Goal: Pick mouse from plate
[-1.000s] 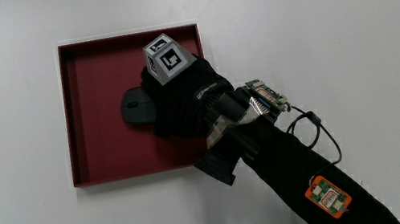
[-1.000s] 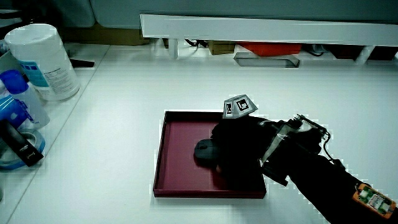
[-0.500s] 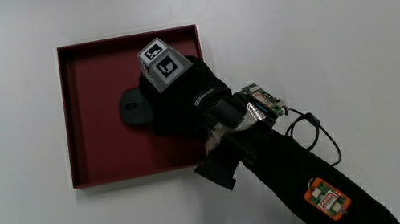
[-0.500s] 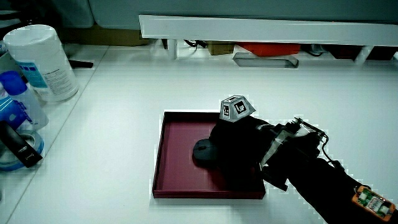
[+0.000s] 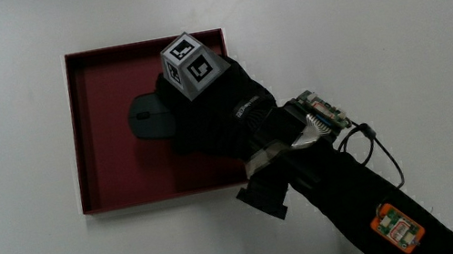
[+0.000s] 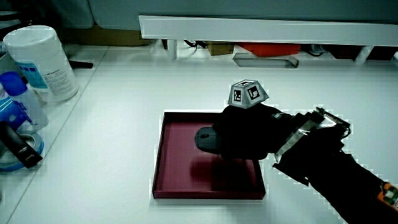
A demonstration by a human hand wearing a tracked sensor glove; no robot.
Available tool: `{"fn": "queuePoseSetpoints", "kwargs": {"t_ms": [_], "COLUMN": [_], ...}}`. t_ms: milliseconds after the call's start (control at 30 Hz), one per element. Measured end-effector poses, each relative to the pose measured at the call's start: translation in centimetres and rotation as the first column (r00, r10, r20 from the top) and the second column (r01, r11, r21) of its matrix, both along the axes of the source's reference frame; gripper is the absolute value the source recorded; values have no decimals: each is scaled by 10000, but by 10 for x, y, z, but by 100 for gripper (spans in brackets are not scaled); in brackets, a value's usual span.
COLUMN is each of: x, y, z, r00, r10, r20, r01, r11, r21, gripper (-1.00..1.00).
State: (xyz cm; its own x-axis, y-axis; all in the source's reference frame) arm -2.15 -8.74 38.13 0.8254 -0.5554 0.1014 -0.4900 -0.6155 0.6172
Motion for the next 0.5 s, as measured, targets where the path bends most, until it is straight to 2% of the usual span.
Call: {"fn": "queuePoseSetpoints", "kwargs": {"t_ms": [67,100,167,200,233,267,333,367,400,433,467,500], "x": [7,10,17,21,25,30,39,44,49,55,61,68], "y": [-1,-2,-2,-4,-4,-5,-7,-8,-8,-11,-12,-12], "z": [-8,-7,-15,-12,-13,-15,-22,-20,-25,-11,-11,-16], "r00": [10000,9999,9995,9994,9994,9989,9987,9985,9974,9975,9971,9941], "r10": [59,114,266,239,255,348,507,483,679,485,559,912], "r20": [57,-13,-142,-244,-224,-302,-77,-256,-228,-519,-517,-585], "r01": [-60,-114,-265,-247,-265,-357,-510,-497,-685,-557,-631,-969], "r11": [9999,9997,9996,9990,9986,9989,9977,9970,9972,9874,9866,9899], "r21": [83,-199,65,-360,-451,-305,-438,-600,-290,-1478,-1503,-1036], "gripper": [100,100,100,100,100,100,100,100,100,100,100,100]}}
